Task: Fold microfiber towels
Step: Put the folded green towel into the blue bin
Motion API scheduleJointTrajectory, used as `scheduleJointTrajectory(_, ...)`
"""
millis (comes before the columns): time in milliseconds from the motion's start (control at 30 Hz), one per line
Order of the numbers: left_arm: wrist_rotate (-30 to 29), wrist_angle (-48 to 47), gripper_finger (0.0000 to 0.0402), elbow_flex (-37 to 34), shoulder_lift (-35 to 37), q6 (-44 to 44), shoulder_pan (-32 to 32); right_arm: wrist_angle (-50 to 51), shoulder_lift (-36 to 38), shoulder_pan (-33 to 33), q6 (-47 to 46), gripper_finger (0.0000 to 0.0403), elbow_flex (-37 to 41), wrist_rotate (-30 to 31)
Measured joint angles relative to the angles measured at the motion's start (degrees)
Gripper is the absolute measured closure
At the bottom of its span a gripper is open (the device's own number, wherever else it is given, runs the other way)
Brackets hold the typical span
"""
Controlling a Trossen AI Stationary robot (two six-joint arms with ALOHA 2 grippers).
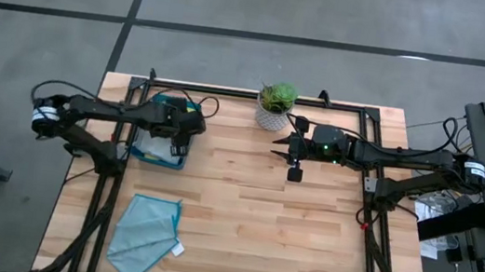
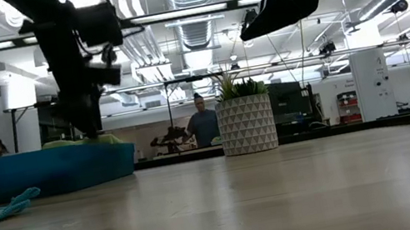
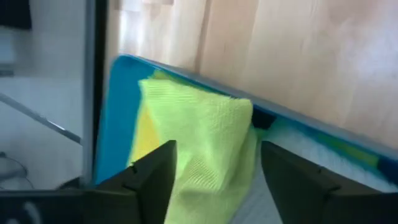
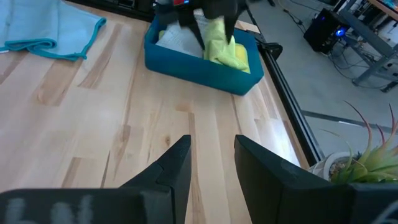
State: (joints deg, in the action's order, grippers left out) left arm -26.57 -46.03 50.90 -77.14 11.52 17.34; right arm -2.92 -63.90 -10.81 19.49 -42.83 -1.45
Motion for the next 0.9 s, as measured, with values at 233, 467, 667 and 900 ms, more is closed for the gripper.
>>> scheduleJointTrajectory(233,-0.2,-8.5,0.0177,3.4,5.7,0.9,1.5,0.0,0.0,0.0,-0.4,0.029,0.0,0.0)
scheduleJointTrajectory(467,-0.1,-8.3,0.0322,-2.0,9.0,0.9,5.7,0.0,0.0,0.0,-0.4,0.0307,0.0,0.0)
scheduleJointTrajectory(667,1.7,-6.9,0.039,-6.7,8.2,-0.6,9.3,0.0,0.0,0.0,-0.4,0.0325,0.0,0.0)
scheduleJointTrajectory(900,2.4,-6.9,0.04,-9.2,5.4,-1.8,9.3,0.1,0.0,0.0,-0.3,0.0337,0.0,0.0)
